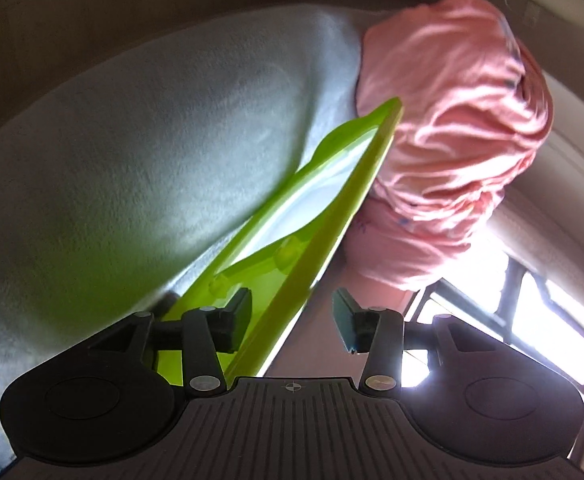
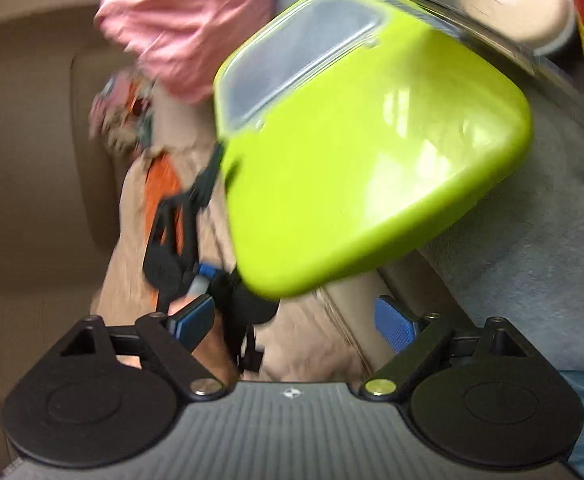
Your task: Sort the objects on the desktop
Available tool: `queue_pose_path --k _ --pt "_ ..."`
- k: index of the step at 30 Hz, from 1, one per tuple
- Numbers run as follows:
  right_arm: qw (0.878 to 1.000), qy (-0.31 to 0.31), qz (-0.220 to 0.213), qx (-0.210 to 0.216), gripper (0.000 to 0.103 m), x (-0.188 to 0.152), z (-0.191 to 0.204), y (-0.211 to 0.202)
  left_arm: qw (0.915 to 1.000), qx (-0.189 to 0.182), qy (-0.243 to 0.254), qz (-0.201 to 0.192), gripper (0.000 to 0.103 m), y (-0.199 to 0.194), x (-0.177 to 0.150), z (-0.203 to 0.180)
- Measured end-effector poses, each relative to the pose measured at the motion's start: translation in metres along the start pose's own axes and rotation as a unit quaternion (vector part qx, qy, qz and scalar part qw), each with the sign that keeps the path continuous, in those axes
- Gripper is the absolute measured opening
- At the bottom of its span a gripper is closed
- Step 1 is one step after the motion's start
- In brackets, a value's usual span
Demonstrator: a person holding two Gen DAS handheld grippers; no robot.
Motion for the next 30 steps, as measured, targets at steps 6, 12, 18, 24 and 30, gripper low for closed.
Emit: queue_pose_path --k 6,12,18,24,30 --pt "0.993 0.054 -0.084 -0.056 0.088 0.015 -0.046 0.032 0.9996 -0.017 -0.015 0.018 0.054 0.002 0.015 0.021" --pt "0.994 -0.017 -0.084 -0.068 0.071 0.022 -0.053 0.047 0.9993 -0.026 -0.005 0.026 0.075 0.001 0.022 0.041" --pt "0.973 -0.226 -0.038 -0.029 0.036 0.021 0.011 0.047 0.9992 -0.026 0.025 0.017 0.084 0.005 0.021 0.034" --pt "0.945 -0.301 -0.128 -0.003 0.047 0.065 0.055 0.031 0.9985 -0.05 0.005 0.021 0.087 0.04 0.022 0.01" --pt "0.957 -0.221 -0.188 0.009 0.067 0.145 0.075 0.036 0.9983 -0.041 0.028 0.032 0.09 0.062 0.016 -0.006"
Point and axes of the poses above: each gripper's, at about its wrist camera, not at the fingertips, and y roughly the way its jaws point, z to its left, x to its top, the point moved 6 cm from there along y, roughly the way its jaws point, and after that the axes turned 13 degrees about x, right-handed, at the moved point
